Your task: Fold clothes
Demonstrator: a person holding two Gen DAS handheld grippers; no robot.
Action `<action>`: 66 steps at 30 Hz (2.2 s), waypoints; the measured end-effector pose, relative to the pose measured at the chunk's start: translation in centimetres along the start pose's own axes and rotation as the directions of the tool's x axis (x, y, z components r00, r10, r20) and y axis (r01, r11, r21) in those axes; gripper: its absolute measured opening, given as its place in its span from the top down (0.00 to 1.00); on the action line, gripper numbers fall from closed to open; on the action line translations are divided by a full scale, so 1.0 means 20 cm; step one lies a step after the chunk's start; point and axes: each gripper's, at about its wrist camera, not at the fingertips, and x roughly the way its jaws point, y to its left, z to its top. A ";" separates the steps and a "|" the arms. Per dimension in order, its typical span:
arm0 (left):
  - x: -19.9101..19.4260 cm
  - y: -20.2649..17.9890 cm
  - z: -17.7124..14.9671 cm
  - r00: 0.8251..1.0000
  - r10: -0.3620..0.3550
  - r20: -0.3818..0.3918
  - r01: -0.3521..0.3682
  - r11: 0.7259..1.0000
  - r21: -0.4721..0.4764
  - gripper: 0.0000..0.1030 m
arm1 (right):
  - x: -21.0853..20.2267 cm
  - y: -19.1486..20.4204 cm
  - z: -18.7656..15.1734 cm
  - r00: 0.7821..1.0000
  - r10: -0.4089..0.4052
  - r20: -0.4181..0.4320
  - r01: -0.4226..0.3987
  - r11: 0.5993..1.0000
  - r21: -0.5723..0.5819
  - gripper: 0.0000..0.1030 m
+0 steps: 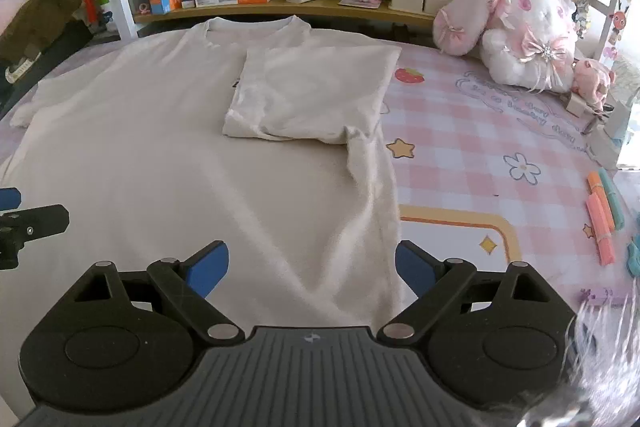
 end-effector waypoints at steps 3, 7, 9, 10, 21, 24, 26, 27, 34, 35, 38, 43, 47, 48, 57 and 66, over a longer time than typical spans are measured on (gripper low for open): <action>0.00 0.08 0.02 1.000 -0.009 0.011 0.009 1.000 0.001 0.12 | 0.00 0.07 0.01 1.000 -0.013 0.005 0.013 1.000 0.004 0.12; 0.00 0.20 0.03 1.000 -0.016 0.014 0.016 1.000 0.002 0.12 | -0.01 0.17 0.01 0.999 -0.030 0.012 0.030 1.000 0.009 0.10; 0.00 0.26 0.04 1.000 -0.018 0.015 0.018 1.000 0.002 0.12 | 0.00 0.22 0.02 0.999 -0.040 0.012 0.040 0.999 0.017 0.10; 0.01 0.29 0.04 1.000 -0.018 0.013 0.018 1.000 0.001 0.12 | 0.00 0.25 0.02 0.999 -0.045 0.013 0.044 0.999 0.021 0.10; 0.03 0.62 0.11 0.999 -0.037 0.036 0.037 0.999 -0.011 0.12 | 0.00 0.50 0.01 0.995 -0.100 0.010 0.099 0.994 0.045 0.09; 0.04 0.72 0.12 0.998 -0.035 0.044 0.037 0.999 -0.026 0.12 | 0.01 0.57 0.01 0.994 -0.111 0.009 0.111 0.993 0.040 0.09; 0.05 0.78 0.13 0.998 -0.030 0.050 0.032 0.999 -0.041 0.12 | 0.01 0.61 0.01 0.993 -0.115 0.008 0.115 0.993 0.035 0.09; 0.05 0.81 0.13 0.998 -0.028 0.052 0.030 0.998 -0.048 0.12 | 0.02 0.63 0.01 0.993 -0.114 0.006 0.114 0.993 0.029 0.09; 0.06 0.97 0.13 0.998 -0.010 0.059 0.017 0.994 -0.111 0.12 | 0.04 0.78 0.03 0.996 -0.084 0.002 0.084 0.996 -0.036 0.06; 0.06 0.99 0.13 0.998 -0.008 0.059 0.015 0.993 -0.119 0.12 | 0.05 0.80 0.03 0.997 -0.079 0.001 0.079 0.996 -0.046 0.06; 0.08 1.05 0.14 0.998 0.007 0.058 0.002 0.987 -0.160 0.12 | 0.06 0.85 0.04 0.997 -0.071 -0.004 0.070 0.995 -0.073 0.06; 0.11 1.16 0.15 0.998 0.034 0.051 -0.020 0.968 -0.250 0.12 | 0.07 0.89 0.05 0.998 -0.066 -0.009 0.065 0.992 -0.104 0.06; 0.14 1.26 0.18 0.998 0.045 0.048 -0.027 0.945 -0.325 0.12 | 0.08 0.89 0.05 0.997 -0.073 -0.012 0.072 0.992 -0.107 0.06; 0.15 1.28 0.19 0.998 0.046 0.048 -0.027 0.940 -0.341 0.12 | 0.08 0.89 0.05 0.997 -0.074 -0.012 0.072 0.992 -0.107 0.06; 0.17 1.47 0.25 0.997 0.062 0.049 -0.031 0.877 -0.479 0.14 | 0.09 0.91 0.05 0.998 -0.063 -0.016 0.061 0.992 -0.112 0.06; 0.23 1.62 0.19 0.998 0.015 0.062 0.032 0.731 -0.681 0.58 | 0.10 0.95 0.04 0.998 -0.047 -0.029 0.043 0.990 -0.132 0.06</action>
